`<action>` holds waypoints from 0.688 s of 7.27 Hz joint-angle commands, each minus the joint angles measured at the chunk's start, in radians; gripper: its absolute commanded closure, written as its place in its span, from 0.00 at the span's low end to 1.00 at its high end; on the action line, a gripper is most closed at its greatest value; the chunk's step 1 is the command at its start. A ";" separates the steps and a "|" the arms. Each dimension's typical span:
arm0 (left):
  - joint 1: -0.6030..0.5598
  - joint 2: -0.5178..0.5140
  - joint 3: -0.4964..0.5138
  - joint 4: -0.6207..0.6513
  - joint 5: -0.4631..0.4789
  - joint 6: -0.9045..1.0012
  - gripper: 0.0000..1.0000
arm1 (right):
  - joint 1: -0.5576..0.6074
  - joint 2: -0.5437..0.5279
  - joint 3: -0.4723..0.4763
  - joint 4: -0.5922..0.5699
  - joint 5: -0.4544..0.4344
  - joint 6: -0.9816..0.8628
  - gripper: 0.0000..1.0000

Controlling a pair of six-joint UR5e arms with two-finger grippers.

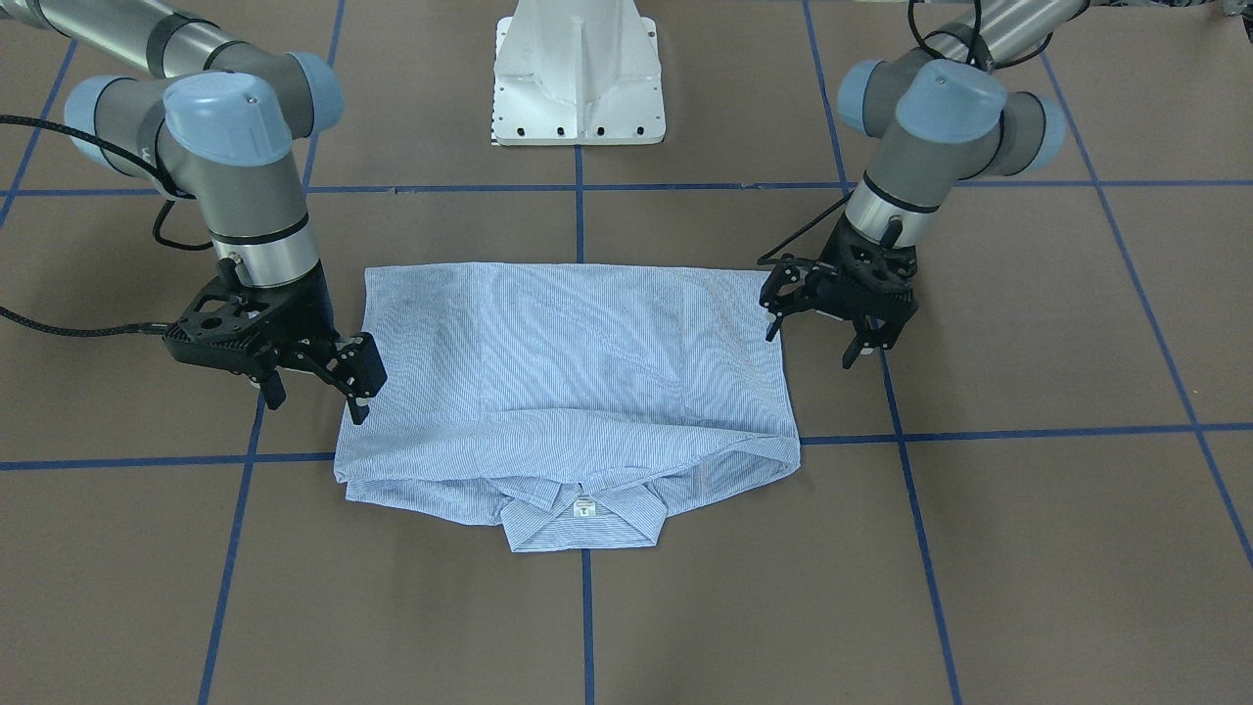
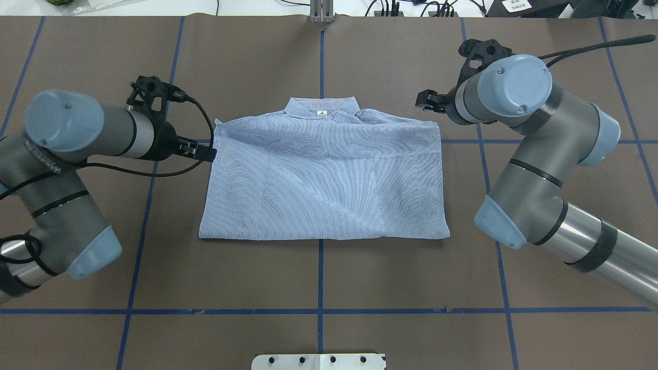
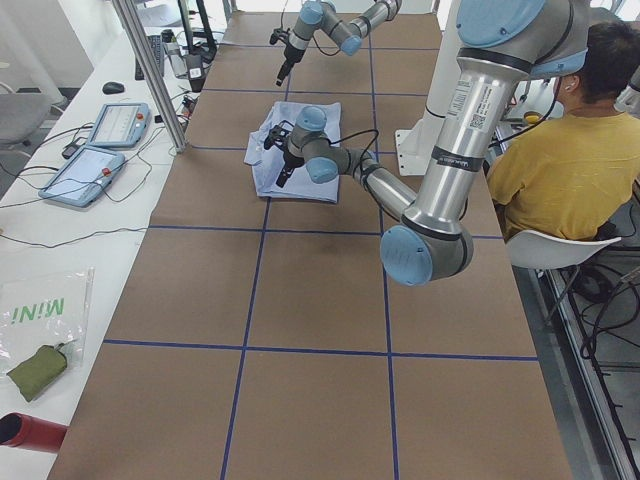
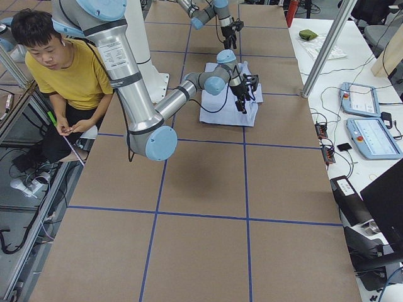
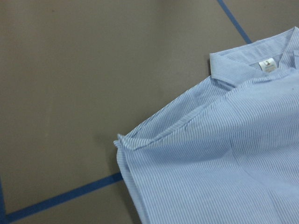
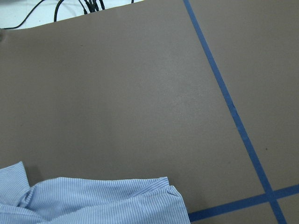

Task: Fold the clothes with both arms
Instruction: 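Release the hem near the collar and draw both grippers back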

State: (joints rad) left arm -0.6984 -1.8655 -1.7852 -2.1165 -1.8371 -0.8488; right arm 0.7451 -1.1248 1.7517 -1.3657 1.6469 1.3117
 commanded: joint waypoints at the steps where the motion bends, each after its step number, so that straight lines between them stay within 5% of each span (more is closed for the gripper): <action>1: 0.094 0.116 -0.034 -0.150 0.025 -0.123 0.00 | 0.000 -0.001 0.003 0.000 -0.002 0.001 0.00; 4: 0.239 0.135 -0.026 -0.171 0.171 -0.284 0.04 | -0.001 -0.001 0.003 0.000 -0.004 0.001 0.00; 5: 0.260 0.134 -0.026 -0.171 0.176 -0.318 0.16 | -0.001 -0.001 0.003 0.000 -0.004 0.001 0.00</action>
State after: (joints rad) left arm -0.4784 -1.7320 -1.8128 -2.2846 -1.6899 -1.1152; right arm 0.7447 -1.1259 1.7548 -1.3652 1.6430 1.3130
